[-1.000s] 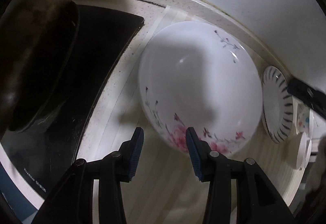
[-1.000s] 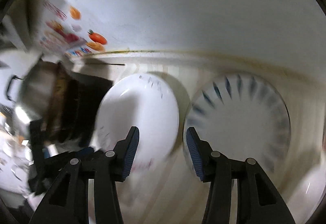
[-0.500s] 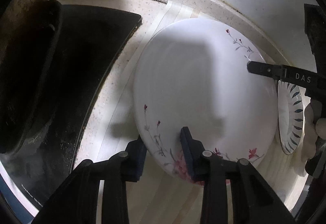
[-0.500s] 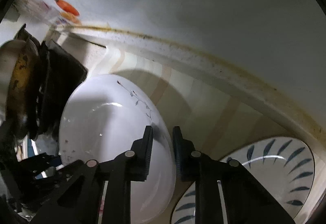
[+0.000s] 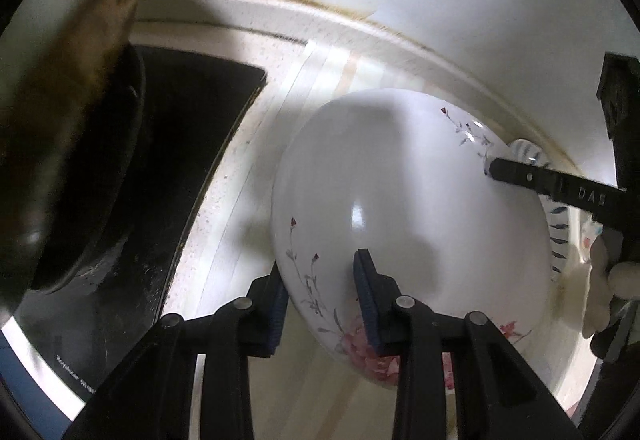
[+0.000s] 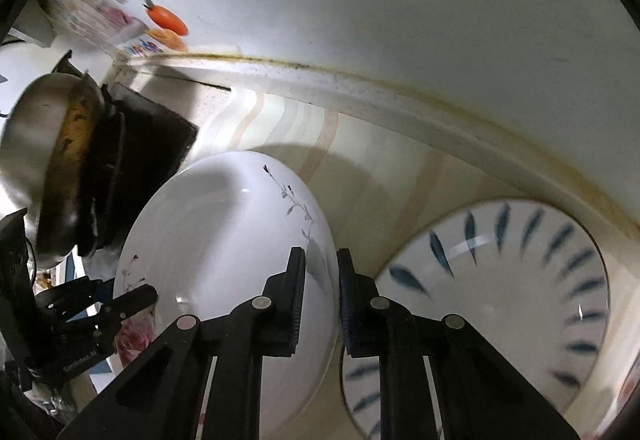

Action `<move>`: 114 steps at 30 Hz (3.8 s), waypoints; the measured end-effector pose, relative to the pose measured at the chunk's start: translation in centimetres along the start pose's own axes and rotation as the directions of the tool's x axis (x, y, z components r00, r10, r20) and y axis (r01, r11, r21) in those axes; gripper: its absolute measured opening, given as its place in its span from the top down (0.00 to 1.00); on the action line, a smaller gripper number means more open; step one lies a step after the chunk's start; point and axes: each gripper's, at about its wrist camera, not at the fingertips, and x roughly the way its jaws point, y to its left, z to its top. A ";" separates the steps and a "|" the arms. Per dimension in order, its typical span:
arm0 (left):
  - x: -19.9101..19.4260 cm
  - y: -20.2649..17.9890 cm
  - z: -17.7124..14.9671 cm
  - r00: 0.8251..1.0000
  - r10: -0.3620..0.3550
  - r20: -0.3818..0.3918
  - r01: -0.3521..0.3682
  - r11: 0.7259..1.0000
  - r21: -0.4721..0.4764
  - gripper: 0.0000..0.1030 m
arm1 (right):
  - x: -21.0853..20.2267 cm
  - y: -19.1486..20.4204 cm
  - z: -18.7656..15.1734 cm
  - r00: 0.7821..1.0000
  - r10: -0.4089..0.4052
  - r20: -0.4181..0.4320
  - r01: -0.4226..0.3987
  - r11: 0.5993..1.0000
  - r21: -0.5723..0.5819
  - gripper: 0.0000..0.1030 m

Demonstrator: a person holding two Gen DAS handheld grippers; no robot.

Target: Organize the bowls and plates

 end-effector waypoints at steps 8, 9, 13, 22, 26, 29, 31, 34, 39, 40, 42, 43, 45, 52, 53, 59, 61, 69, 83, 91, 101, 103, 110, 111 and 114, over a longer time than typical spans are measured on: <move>-6.7 -3.6 -2.0 0.998 -0.029 0.051 0.023 0.994 0.108 0.72 | -7.7 0.0 -6.4 0.997 0.010 0.078 -0.014 0.999 0.046 0.83; -7.1 -4.6 -2.0 0.998 -0.036 0.052 0.029 0.992 0.120 0.72 | -8.8 -0.1 -7.6 0.996 0.010 0.088 -0.015 0.998 0.057 0.83; -9.1 -6.9 -4.3 0.997 -0.070 0.040 0.062 0.983 0.172 0.72 | -12.3 -0.6 -12.7 0.994 0.005 0.112 -0.017 0.994 0.108 0.83; -8.4 -12.2 -9.1 0.993 -0.112 -0.029 0.115 0.945 0.306 0.72 | -16.5 -2.6 -24.5 0.991 -0.011 0.136 -0.024 0.969 0.246 0.83; -6.7 -13.8 -11.5 0.990 -0.109 -0.091 0.134 0.930 0.342 0.72 | -16.1 -4.0 -29.5 0.993 -0.017 0.117 -0.021 0.948 0.316 0.83; -5.0 -14.8 -13.1 0.988 -0.081 -0.132 0.125 0.921 0.368 0.72 | -15.5 -4.8 -32.2 0.995 -0.021 0.101 -0.016 0.934 0.356 0.83; -3.7 -15.2 -13.9 0.985 -0.069 -0.159 0.125 0.918 0.376 0.72 | -15.0 -5.4 -33.6 0.996 -0.022 0.092 -0.014 0.927 0.376 0.83; -2.1 -15.8 -15.3 0.981 -0.037 -0.191 0.111 0.912 0.394 0.72 | -14.1 -6.0 -35.0 0.997 -0.030 0.077 -0.002 0.921 0.389 0.83; -0.7 -16.6 -16.5 0.977 0.011 -0.212 0.082 0.901 0.426 0.72 | -12.9 -6.7 -36.4 0.998 -0.043 0.047 0.021 0.915 0.402 0.83; -0.6 -16.5 -16.6 0.976 0.017 -0.216 0.079 0.900 0.428 0.72 | -12.8 -6.7 -36.6 0.998 -0.043 0.044 0.022 0.916 0.402 0.83; -0.3 -16.6 -16.7 0.974 0.030 -0.226 0.072 0.899 0.431 0.72 | -12.5 -6.7 -36.6 0.999 -0.042 0.032 0.026 0.916 0.401 0.83; -0.2 -16.6 -16.8 0.973 0.035 -0.228 0.069 0.899 0.433 0.72 | -12.4 -6.7 -36.6 0.999 -0.040 0.027 0.026 0.916 0.400 0.83; -0.1 -16.7 -16.9 0.972 0.048 -0.229 0.059 0.896 0.440 0.72 | -12.1 -6.8 -36.6 0.999 -0.039 0.017 0.029 0.916 0.400 0.83; 1.3 -17.3 -16.3 0.965 0.088 -0.248 0.033 0.894 0.446 0.72 | -11.0 -6.6 -36.3 1.000 -0.025 -0.012 0.028 0.918 0.395 0.83; 1.5 -17.3 -16.4 0.963 0.100 -0.251 0.025 0.891 0.453 0.72 | -10.8 -6.6 -36.3 1.000 -0.025 -0.016 0.029 0.919 0.393 0.83; 2.6 -18.1 -16.3 0.959 0.129 -0.251 0.004 0.883 0.469 0.72 | -10.3 -6.7 -35.5 0.999 -0.025 -0.036 0.037 0.918 0.396 0.83; 3.1 -18.5 -16.4 0.958 0.135 -0.253 -0.001 0.883 0.469 0.72 | -10.2 -6.7 -35.4 0.999 -0.028 -0.042 0.043 0.916 0.399 0.83; 3.8 -19.8 -16.9 0.955 0.160 -0.251 -0.019 0.873 0.487 0.72 | -10.3 -6.0 -34.4 0.992 -0.088 -0.094 0.118 0.912 0.394 0.80; 3.4 -19.6 -17.1 0.955 0.154 -0.254 -0.011 0.872 0.489 0.72 | -12.1 -6.0 -33.8 0.987 -0.134 -0.092 0.161 0.892 0.422 0.76; -1.3 -18.7 -14.0 0.980 0.089 -0.177 -0.002 0.899 0.438 0.71 | -15.6 -6.4 -32.5 0.995 -0.095 0.010 0.081 0.891 0.447 0.76; -3.5 -18.1 -1.7 0.999 -0.003 -0.050 0.015 0.966 0.257 0.67 | -20.3 -7.0 -23.3 0.974 -0.081 0.211 -0.016 0.906 0.422 0.56; -1.5 -18.7 0.3 0.998 -0.003 -0.063 0.018 0.970 0.242 0.67 | -19.8 -8.1 -20.4 0.971 -0.094 0.218 -0.009 0.904 0.428 0.56; 5.9 -19.5 4.7 0.991 0.033 -0.128 -0.005 0.979 0.206 0.67 | -14.7 -12.6 -12.3 0.975 -0.143 0.171 0.054 0.896 0.441 0.56; 6.9 -19.4 5.3 0.990 0.036 -0.139 -0.007 0.980 0.201 0.67 | -13.8 -13.0 -11.7 0.977 -0.143 0.160 0.059 0.895 0.441 0.56; 9.2 -19.2 6.3 0.984 0.029 -0.176 0.005 0.982 0.190 0.67 | -11.0 -14.8 -10.0 0.983 -0.145 0.112 0.081 0.892 0.444 0.56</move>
